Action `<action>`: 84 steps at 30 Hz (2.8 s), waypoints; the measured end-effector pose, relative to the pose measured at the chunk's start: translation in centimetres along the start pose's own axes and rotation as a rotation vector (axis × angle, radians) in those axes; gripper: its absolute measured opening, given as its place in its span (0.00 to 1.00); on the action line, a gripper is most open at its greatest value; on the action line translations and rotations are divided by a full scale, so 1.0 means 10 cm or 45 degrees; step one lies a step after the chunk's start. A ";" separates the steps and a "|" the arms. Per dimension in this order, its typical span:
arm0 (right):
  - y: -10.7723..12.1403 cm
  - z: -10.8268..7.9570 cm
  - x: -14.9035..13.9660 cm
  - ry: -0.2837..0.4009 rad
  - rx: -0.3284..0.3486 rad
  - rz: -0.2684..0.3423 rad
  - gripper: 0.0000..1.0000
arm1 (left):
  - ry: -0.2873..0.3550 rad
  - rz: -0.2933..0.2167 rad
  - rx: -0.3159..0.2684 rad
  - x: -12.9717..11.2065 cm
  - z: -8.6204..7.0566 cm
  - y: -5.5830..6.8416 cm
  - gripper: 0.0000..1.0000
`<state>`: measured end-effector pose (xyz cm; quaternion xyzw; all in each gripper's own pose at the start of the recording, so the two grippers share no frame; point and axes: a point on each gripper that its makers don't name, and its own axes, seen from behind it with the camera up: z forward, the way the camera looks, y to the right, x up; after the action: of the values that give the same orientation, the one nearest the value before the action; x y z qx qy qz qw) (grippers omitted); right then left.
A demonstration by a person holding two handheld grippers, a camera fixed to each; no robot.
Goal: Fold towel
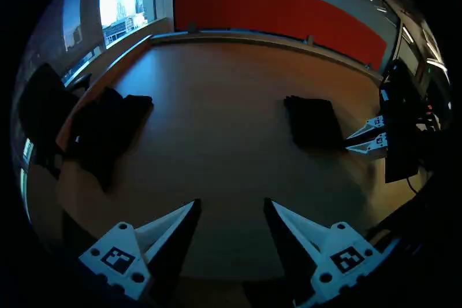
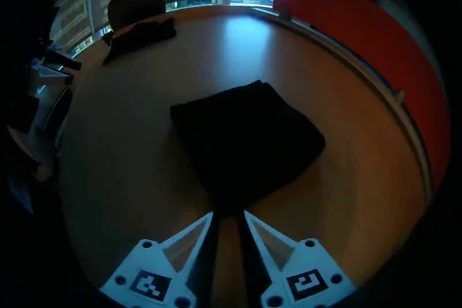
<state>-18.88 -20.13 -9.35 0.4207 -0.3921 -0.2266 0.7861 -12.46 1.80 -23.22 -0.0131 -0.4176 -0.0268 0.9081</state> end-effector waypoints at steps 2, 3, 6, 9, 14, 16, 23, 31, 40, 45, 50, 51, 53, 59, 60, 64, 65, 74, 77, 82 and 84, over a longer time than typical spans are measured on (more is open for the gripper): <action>0.00 0.00 0.00 0.004 0.002 0.003 0.13 | -0.001 0.001 0.000 -0.01 0.00 0.00 0.80; 0.00 0.00 0.00 0.007 0.001 0.006 0.10 | -0.001 0.001 0.000 -0.01 0.00 0.00 0.80; 0.02 0.00 0.01 0.016 -0.009 0.016 0.05 | -0.001 0.001 -0.002 -0.01 -0.01 0.01 0.80; 0.03 0.00 0.03 0.022 -0.015 0.022 0.03 | 0.000 0.003 -0.004 -0.02 -0.01 0.01 0.80; 0.07 -0.06 0.11 0.043 -0.031 0.010 0.03 | 0.003 0.005 -0.010 -0.02 -0.01 0.02 0.80; 0.11 -0.11 0.18 0.058 -0.052 -0.003 0.02 | 0.005 0.005 -0.013 -0.01 -0.01 0.02 0.80; 0.32 -0.30 0.51 0.128 -0.116 -0.034 0.02 | 0.017 -0.001 -0.022 0.00 0.02 0.03 0.80; 0.50 -0.57 1.00 0.221 -0.148 -0.077 0.02 | 0.043 0.003 -0.032 0.06 0.02 0.04 0.80; 0.67 -0.86 1.55 0.321 -0.167 -0.110 0.02 | 0.078 0.017 -0.046 0.16 -0.01 0.05 0.80; 0.77 -1.02 1.78 0.376 -0.194 -0.111 0.02 | 0.095 0.023 -0.054 0.21 -0.02 0.06 0.80; 0.88 -1.20 1.89 0.408 -0.228 -0.103 0.02 | 0.111 0.034 -0.066 0.26 -0.04 0.09 0.80; 0.91 -1.24 1.90 0.410 -0.237 -0.101 0.02 | 0.114 0.037 -0.069 0.27 -0.04 0.10 0.80; 0.99 -1.31 1.88 0.410 -0.259 -0.095 0.02 | 0.117 0.043 -0.072 0.28 -0.04 0.10 0.80; 1.21 -1.55 1.79 0.407 -0.311 -0.068 0.02 | 0.123 0.054 -0.092 0.31 -0.04 0.15 0.80; 1.24 -1.59 1.77 0.407 -0.320 -0.063 0.02 | 0.123 0.057 -0.095 0.31 -0.04 0.15 0.80; 1.40 -1.74 1.69 0.403 -0.359 -0.038 0.02 | 0.121 0.075 -0.106 0.32 -0.03 0.18 0.80; 1.44 -1.78 1.66 0.403 -0.368 -0.032 0.02 | 0.121 0.080 -0.108 0.33 -0.02 0.19 0.80; 1.76 -2.08 1.30 0.349 -0.435 0.022 0.02 | 0.116 0.105 -0.128 0.37 0.01 0.26 0.80; 1.87 -2.18 1.18 0.328 -0.460 0.038 0.02 | 0.114 0.115 -0.131 0.39 0.03 0.28 0.80; 2.05 -2.33 1.00 0.311 -0.500 0.079 0.02 | 0.105 0.130 -0.134 0.41 0.07 0.31 0.80; 2.12 -2.38 0.94 0.308 -0.516 0.100 0.02 | 0.102 0.136 -0.135 0.41 0.08 0.32 0.80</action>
<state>6.42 -3.51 4.38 0.2630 -0.2578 -0.2178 0.9038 -10.20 4.92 -19.56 -0.0822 -0.3778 -0.0008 0.9222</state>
